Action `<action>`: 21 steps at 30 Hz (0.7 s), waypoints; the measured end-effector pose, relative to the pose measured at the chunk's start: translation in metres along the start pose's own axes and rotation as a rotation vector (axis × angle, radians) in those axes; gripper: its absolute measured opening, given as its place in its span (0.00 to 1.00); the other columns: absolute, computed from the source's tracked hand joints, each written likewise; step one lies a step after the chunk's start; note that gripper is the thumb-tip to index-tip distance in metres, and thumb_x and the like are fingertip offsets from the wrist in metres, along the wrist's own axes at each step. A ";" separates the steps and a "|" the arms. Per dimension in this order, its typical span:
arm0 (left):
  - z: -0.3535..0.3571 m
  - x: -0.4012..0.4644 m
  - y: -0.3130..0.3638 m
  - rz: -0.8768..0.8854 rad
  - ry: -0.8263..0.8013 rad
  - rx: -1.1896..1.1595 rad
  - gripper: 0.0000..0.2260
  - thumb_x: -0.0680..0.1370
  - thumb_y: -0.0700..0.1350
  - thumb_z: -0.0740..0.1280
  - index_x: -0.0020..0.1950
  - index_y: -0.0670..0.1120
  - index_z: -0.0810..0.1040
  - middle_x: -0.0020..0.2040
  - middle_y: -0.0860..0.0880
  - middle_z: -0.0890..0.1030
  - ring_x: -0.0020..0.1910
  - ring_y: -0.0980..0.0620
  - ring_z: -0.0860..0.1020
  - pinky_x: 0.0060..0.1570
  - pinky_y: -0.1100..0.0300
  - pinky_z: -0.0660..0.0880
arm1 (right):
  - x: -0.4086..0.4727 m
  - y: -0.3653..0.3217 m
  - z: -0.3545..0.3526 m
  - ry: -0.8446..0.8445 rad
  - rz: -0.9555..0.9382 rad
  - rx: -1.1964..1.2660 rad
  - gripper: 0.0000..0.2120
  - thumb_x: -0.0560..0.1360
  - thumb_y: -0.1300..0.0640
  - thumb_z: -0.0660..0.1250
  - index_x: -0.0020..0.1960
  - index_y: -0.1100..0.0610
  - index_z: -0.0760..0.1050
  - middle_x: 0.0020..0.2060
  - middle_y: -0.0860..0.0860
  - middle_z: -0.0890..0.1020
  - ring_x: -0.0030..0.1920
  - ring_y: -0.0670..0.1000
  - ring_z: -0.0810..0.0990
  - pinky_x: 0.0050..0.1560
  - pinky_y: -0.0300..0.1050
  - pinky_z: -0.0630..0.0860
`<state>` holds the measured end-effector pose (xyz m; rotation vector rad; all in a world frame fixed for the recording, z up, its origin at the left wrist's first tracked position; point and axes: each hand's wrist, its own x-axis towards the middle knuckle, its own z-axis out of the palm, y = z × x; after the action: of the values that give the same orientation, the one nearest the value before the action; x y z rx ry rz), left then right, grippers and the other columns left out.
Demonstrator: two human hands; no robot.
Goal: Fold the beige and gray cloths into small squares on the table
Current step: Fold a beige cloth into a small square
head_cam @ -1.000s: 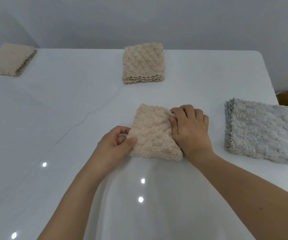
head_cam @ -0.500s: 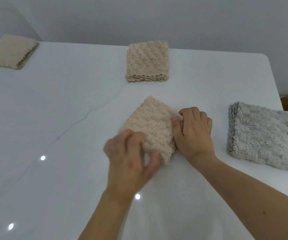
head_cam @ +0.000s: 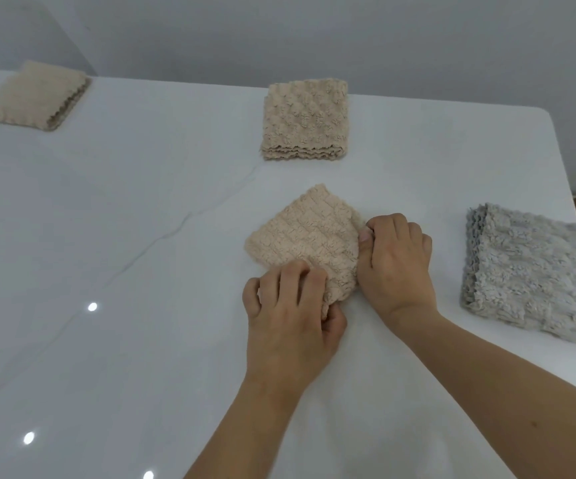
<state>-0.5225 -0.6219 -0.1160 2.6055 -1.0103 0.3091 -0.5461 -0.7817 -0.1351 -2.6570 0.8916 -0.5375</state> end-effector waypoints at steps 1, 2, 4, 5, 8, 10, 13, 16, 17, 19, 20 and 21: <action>0.000 0.000 0.000 -0.012 -0.003 0.008 0.14 0.71 0.52 0.67 0.53 0.48 0.81 0.54 0.49 0.79 0.54 0.46 0.74 0.58 0.49 0.65 | 0.000 0.000 0.000 0.003 -0.001 -0.011 0.10 0.79 0.55 0.53 0.49 0.58 0.71 0.45 0.55 0.74 0.45 0.57 0.70 0.48 0.52 0.64; 0.001 0.001 0.000 -0.020 -0.005 0.014 0.14 0.71 0.52 0.67 0.53 0.48 0.81 0.55 0.49 0.79 0.54 0.46 0.74 0.58 0.48 0.65 | 0.000 0.000 0.000 0.007 -0.003 -0.020 0.10 0.79 0.54 0.53 0.50 0.58 0.71 0.46 0.55 0.74 0.45 0.57 0.70 0.48 0.51 0.63; 0.001 0.001 0.000 -0.032 -0.021 0.014 0.14 0.70 0.50 0.67 0.53 0.48 0.80 0.55 0.49 0.79 0.55 0.45 0.74 0.58 0.48 0.65 | 0.000 -0.001 0.000 0.012 -0.009 -0.037 0.12 0.79 0.53 0.53 0.51 0.57 0.72 0.46 0.55 0.74 0.45 0.58 0.71 0.48 0.51 0.63; 0.000 0.001 0.000 -0.039 -0.035 0.009 0.15 0.69 0.48 0.66 0.54 0.48 0.80 0.55 0.49 0.78 0.55 0.45 0.74 0.58 0.48 0.65 | 0.000 -0.002 0.000 0.013 -0.010 -0.047 0.12 0.80 0.53 0.52 0.51 0.57 0.72 0.46 0.55 0.75 0.45 0.58 0.71 0.48 0.52 0.63; -0.001 0.002 0.000 -0.057 -0.070 -0.004 0.17 0.66 0.45 0.63 0.54 0.47 0.79 0.56 0.48 0.78 0.56 0.45 0.73 0.59 0.48 0.65 | -0.001 -0.001 0.001 0.012 -0.019 -0.076 0.12 0.80 0.53 0.52 0.51 0.58 0.72 0.45 0.55 0.75 0.44 0.58 0.71 0.48 0.53 0.64; -0.003 0.005 0.001 -0.071 -0.105 -0.019 0.18 0.66 0.44 0.62 0.55 0.47 0.78 0.56 0.48 0.77 0.56 0.44 0.72 0.59 0.48 0.65 | -0.001 -0.001 0.001 0.016 -0.024 -0.085 0.12 0.80 0.53 0.53 0.51 0.58 0.72 0.45 0.55 0.75 0.44 0.59 0.71 0.48 0.53 0.65; -0.005 0.008 0.001 -0.094 -0.172 -0.044 0.20 0.64 0.45 0.59 0.55 0.48 0.76 0.56 0.49 0.75 0.55 0.44 0.72 0.59 0.48 0.65 | 0.000 -0.001 0.001 0.021 -0.028 -0.096 0.11 0.80 0.54 0.54 0.51 0.58 0.73 0.44 0.56 0.76 0.43 0.59 0.72 0.47 0.54 0.65; -0.004 0.010 -0.001 -0.118 -0.220 -0.104 0.20 0.62 0.46 0.58 0.53 0.49 0.74 0.55 0.50 0.73 0.55 0.45 0.70 0.61 0.48 0.63 | -0.001 -0.001 0.001 0.021 -0.024 -0.105 0.10 0.80 0.54 0.55 0.50 0.58 0.73 0.43 0.55 0.75 0.43 0.59 0.72 0.47 0.53 0.64; -0.005 0.011 -0.001 -0.128 -0.231 -0.138 0.20 0.62 0.46 0.57 0.53 0.49 0.73 0.55 0.50 0.72 0.55 0.45 0.70 0.61 0.47 0.63 | -0.001 -0.001 0.001 0.019 -0.022 -0.107 0.10 0.80 0.54 0.55 0.50 0.58 0.73 0.43 0.55 0.75 0.43 0.59 0.72 0.47 0.53 0.64; -0.005 0.010 -0.004 -0.109 -0.250 -0.175 0.22 0.61 0.47 0.56 0.54 0.49 0.73 0.55 0.51 0.71 0.56 0.46 0.69 0.63 0.45 0.62 | -0.001 -0.001 0.001 0.013 -0.020 -0.106 0.10 0.80 0.54 0.54 0.51 0.57 0.72 0.44 0.55 0.75 0.43 0.58 0.71 0.47 0.53 0.64; -0.005 0.009 -0.005 -0.084 -0.256 -0.184 0.22 0.62 0.48 0.56 0.55 0.49 0.73 0.55 0.51 0.71 0.57 0.47 0.68 0.64 0.44 0.62 | -0.002 -0.001 0.001 0.010 -0.016 -0.103 0.11 0.80 0.53 0.54 0.51 0.57 0.72 0.44 0.55 0.75 0.44 0.58 0.71 0.48 0.52 0.64; -0.005 0.008 -0.007 -0.068 -0.256 -0.205 0.21 0.64 0.49 0.57 0.55 0.50 0.73 0.56 0.52 0.71 0.57 0.48 0.68 0.65 0.45 0.61 | -0.002 -0.001 0.001 0.008 -0.009 -0.101 0.11 0.80 0.53 0.54 0.52 0.57 0.72 0.45 0.55 0.75 0.44 0.58 0.71 0.48 0.52 0.63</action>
<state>-0.5119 -0.6200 -0.1102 2.5260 -0.9722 -0.1425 -0.5465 -0.7797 -0.1359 -2.7518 0.9329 -0.5192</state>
